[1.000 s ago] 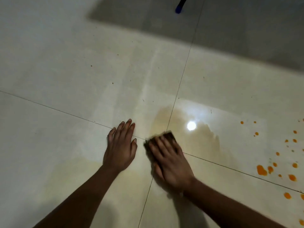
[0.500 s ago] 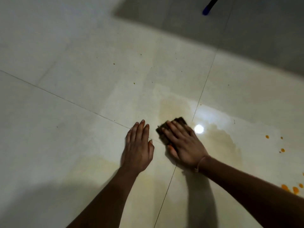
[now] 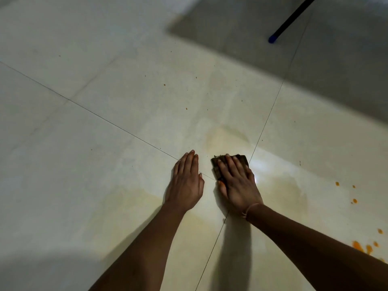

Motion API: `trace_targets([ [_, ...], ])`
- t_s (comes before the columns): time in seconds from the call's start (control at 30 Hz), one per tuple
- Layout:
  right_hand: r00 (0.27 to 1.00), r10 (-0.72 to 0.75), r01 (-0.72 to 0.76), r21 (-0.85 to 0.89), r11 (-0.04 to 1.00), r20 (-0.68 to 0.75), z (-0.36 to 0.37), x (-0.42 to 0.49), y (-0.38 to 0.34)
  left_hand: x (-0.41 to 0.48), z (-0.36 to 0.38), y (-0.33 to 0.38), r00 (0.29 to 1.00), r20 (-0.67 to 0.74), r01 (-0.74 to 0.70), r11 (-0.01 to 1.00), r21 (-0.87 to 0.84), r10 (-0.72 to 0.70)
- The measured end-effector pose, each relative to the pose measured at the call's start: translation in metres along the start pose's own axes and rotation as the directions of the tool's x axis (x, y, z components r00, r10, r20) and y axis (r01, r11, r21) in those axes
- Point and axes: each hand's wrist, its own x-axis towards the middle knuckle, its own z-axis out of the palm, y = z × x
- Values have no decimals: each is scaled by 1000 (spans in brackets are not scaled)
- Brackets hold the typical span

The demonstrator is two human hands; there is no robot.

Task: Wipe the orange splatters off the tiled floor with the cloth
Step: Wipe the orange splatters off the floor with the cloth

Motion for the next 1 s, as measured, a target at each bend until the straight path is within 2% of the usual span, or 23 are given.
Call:
trace_targets([
  [0.07,999,-28,28,-1,1000,26,1,-11,-9,0,-5,-2,999,-3,-37,996,-80,36],
  [0.17,983,-149,154,-39,987,104,4,-43,-12,-8,-21,-16,999,-12,-40,980,-195,39],
  [0.23,977,-172,177,-32,984,128,2,-62,-12,-22,-34,-31,999,17,46,988,-151,-44],
  [0.3,971,-175,183,-35,982,160,-9,-66,-14,-31,-48,-43,978,176,126,991,-49,-115],
  [0.37,965,-204,215,-50,975,162,-14,-61,-14,-34,-52,-48,947,289,143,990,16,-141],
  [0.53,940,-314,320,-27,947,135,-14,-1,-28,-27,-50,-49,931,334,149,989,18,-146],
  [0.63,952,-283,286,-10,958,117,-20,58,-56,-20,-65,-58,915,378,123,990,64,-138],
  [0.7,960,-274,275,-1,962,63,-17,55,-63,-13,-77,-69,920,341,150,977,149,-194],
  [0.73,931,-362,361,23,932,46,-11,38,-65,-8,-81,-77,912,325,197,963,182,-248],
  [0.8,799,-598,597,40,801,60,2,-6,-65,-3,-83,-92,888,337,265,946,184,-314],
  [0.87,696,-710,711,30,702,108,4,8,-59,-2,-78,-97,888,350,254,953,166,-298],
  [0.9,687,-721,724,-4,690,90,-1,37,-66,-3,-77,-99,889,358,241,956,166,-287],
  [0.93,738,-674,675,-27,737,45,-5,71,-73,-4,-77,-99,886,369,234,958,166,-280],
  [1.0,879,-474,475,0,880,50,-21,135,-81,-5,-78,-100,886,375,224,960,170,-273],
])
